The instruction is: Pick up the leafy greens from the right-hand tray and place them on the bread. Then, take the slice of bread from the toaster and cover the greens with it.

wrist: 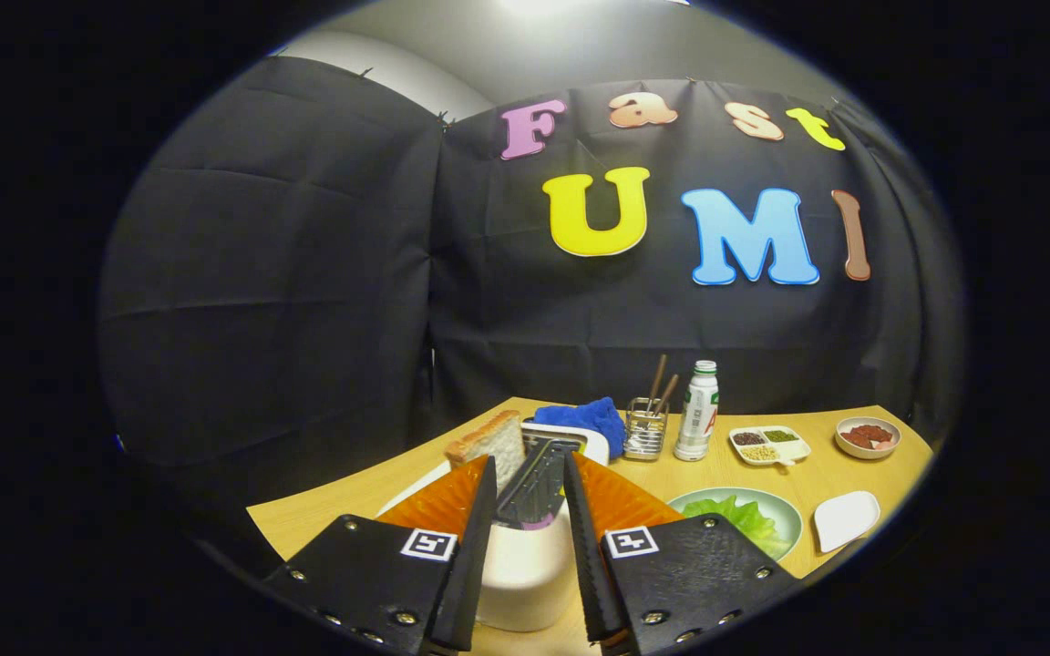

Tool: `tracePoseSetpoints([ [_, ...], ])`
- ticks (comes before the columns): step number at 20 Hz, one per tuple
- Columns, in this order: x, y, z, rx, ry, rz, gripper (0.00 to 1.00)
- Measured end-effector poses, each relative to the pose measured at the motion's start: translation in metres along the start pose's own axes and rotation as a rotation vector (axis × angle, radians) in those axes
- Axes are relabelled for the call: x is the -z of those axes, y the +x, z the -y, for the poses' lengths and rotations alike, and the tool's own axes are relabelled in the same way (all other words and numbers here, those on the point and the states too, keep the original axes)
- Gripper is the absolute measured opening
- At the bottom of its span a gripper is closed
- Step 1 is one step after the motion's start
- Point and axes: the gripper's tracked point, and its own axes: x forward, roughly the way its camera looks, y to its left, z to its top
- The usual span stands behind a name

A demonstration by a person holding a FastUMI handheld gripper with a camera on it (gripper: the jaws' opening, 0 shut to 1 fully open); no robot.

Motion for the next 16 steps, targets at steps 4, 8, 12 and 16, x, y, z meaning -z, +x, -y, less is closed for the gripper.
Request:
tracePoseSetpoints([
  [4,0.001,0.011,-0.022,-0.001,-0.033,-0.009,0.45],
  [8,0.002,0.025,-0.03,0.038,-0.073,-0.024,0.45],
  [12,0.005,0.04,-0.031,0.078,-0.101,-0.035,0.45],
  [16,0.013,0.048,-0.025,0.135,-0.111,-0.058,0.45],
])
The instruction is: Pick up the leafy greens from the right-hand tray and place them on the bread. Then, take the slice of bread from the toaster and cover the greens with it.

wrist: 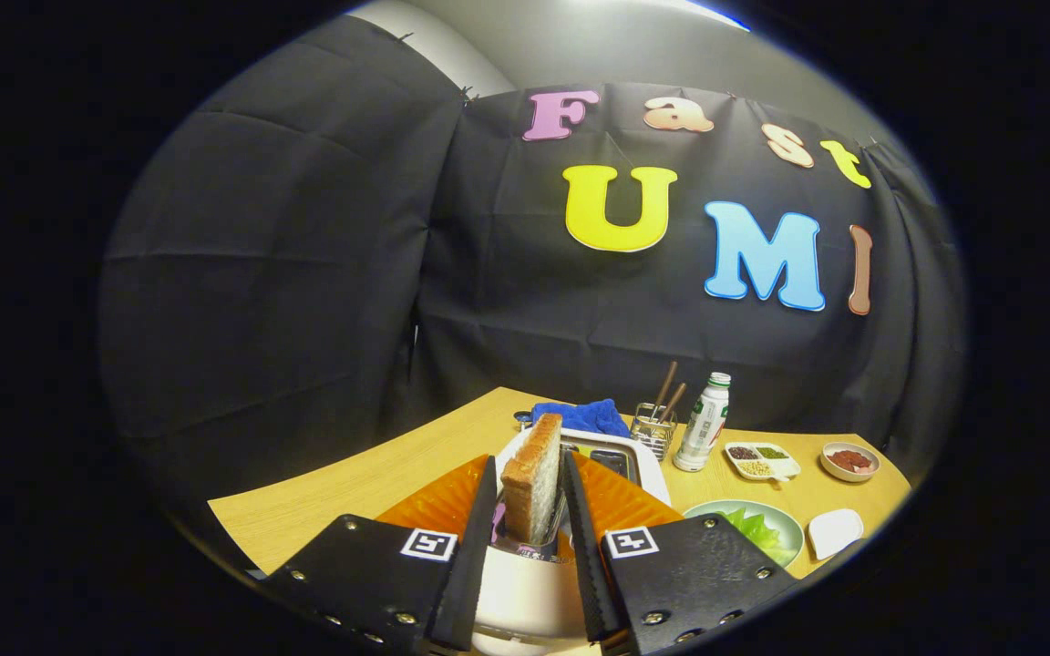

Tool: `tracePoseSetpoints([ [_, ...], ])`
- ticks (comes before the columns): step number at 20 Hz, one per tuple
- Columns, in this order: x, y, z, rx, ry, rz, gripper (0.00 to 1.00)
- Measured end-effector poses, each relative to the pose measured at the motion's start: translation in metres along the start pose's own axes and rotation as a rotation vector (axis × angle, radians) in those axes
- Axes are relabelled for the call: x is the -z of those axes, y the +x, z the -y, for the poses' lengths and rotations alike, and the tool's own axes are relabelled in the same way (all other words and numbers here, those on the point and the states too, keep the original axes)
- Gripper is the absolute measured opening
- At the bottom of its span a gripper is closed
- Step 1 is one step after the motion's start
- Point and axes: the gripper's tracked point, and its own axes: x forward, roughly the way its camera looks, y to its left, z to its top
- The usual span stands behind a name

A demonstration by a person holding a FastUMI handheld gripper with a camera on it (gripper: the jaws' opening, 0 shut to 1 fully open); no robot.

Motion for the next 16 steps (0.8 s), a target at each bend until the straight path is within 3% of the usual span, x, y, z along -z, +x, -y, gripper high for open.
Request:
tracePoseSetpoints([
  [1,0.001,0.002,0.001,0.012,-0.004,-0.006,0.42],
  [3,0.004,0.002,0.004,0.034,0.008,-0.025,0.19],
  [6,0.007,0.012,-0.002,0.0,0.031,-0.05,0.21],
  [8,0.005,0.007,0.003,0.01,0.056,-0.053,0.1],
  [13,0.002,0.011,0.0,-0.033,0.079,-0.057,0.1],
  [16,-0.008,0.007,0.001,-0.037,0.066,-0.029,0.03],
])
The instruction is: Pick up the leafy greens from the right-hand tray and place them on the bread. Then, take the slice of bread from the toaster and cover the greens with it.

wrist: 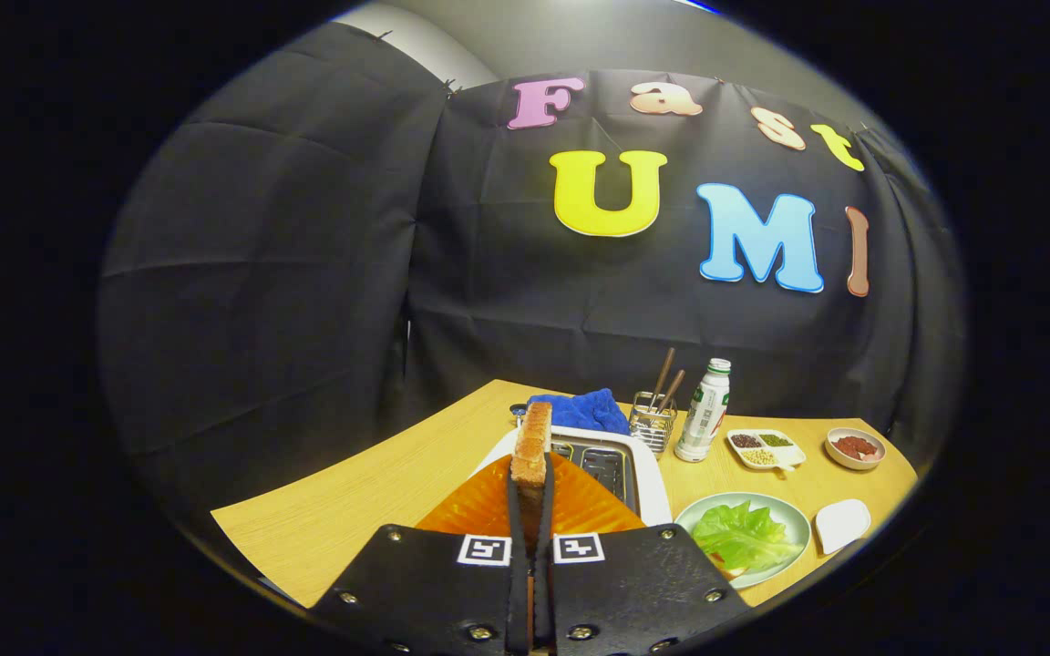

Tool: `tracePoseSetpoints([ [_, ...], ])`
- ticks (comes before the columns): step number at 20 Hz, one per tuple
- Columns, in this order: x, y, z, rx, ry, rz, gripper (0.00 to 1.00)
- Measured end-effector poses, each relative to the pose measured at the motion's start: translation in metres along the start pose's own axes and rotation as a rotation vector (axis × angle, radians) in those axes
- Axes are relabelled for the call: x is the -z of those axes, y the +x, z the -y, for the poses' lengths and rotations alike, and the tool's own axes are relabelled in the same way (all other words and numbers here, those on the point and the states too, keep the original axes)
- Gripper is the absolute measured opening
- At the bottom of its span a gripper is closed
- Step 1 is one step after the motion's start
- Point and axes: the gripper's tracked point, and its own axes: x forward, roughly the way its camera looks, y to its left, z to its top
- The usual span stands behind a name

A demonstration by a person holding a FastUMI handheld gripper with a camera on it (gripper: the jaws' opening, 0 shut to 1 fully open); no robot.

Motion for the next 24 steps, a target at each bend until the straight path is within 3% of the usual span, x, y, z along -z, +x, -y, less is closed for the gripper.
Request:
tracePoseSetpoints([
  [15,-0.072,-0.039,0.033,-0.018,0.045,0.131,0.03],
  [24,-0.065,-0.054,0.102,0.071,0.066,0.118,0.03],
])
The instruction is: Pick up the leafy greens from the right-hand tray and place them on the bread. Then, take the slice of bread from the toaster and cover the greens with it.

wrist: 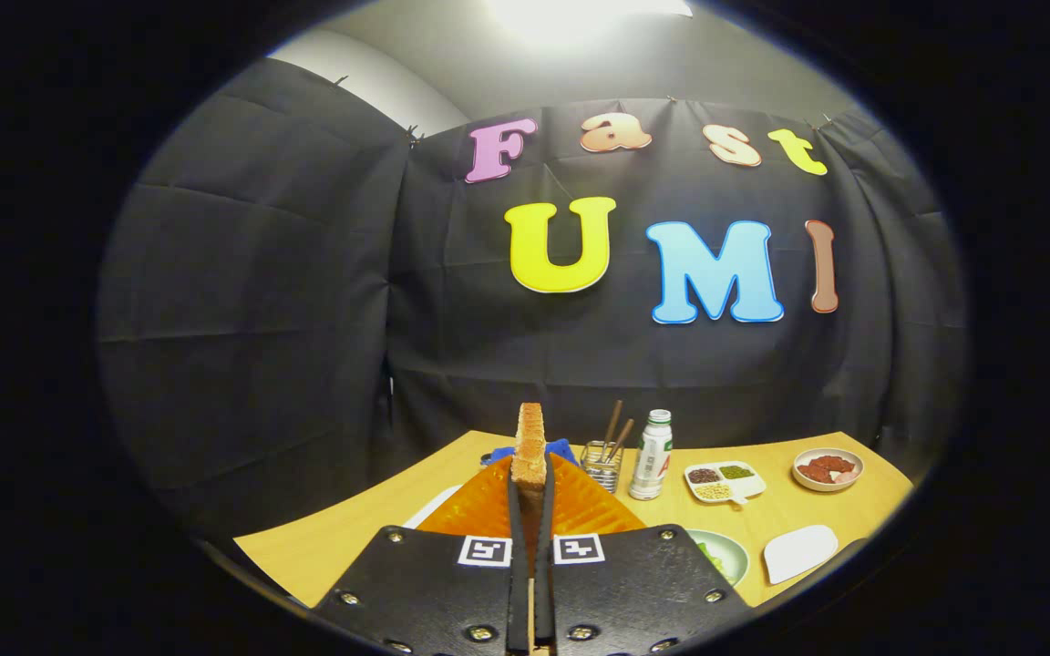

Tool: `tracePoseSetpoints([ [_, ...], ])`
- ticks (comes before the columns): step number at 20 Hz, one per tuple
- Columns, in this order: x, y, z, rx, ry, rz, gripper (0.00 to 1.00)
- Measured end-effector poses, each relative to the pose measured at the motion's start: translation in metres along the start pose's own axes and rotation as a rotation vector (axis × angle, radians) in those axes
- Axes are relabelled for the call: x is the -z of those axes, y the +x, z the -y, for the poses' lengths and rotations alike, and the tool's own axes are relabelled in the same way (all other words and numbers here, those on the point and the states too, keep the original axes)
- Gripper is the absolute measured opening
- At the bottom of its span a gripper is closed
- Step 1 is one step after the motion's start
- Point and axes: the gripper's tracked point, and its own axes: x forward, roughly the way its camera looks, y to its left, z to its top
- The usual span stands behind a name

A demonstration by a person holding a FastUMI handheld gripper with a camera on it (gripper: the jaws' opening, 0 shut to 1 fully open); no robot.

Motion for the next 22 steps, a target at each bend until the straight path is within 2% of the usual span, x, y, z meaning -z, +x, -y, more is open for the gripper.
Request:
tracePoseSetpoints([
  [11,0.045,-0.007,0.099,0.141,-0.03,-0.062,0.03],
  [15,0.058,-0.004,0.114,0.145,-0.005,-0.093,0.03],
  [19,0.081,0.0,0.11,0.078,0.064,-0.157,0.03],
  [22,0.089,0.003,0.118,0.096,0.059,-0.175,0.03],
])
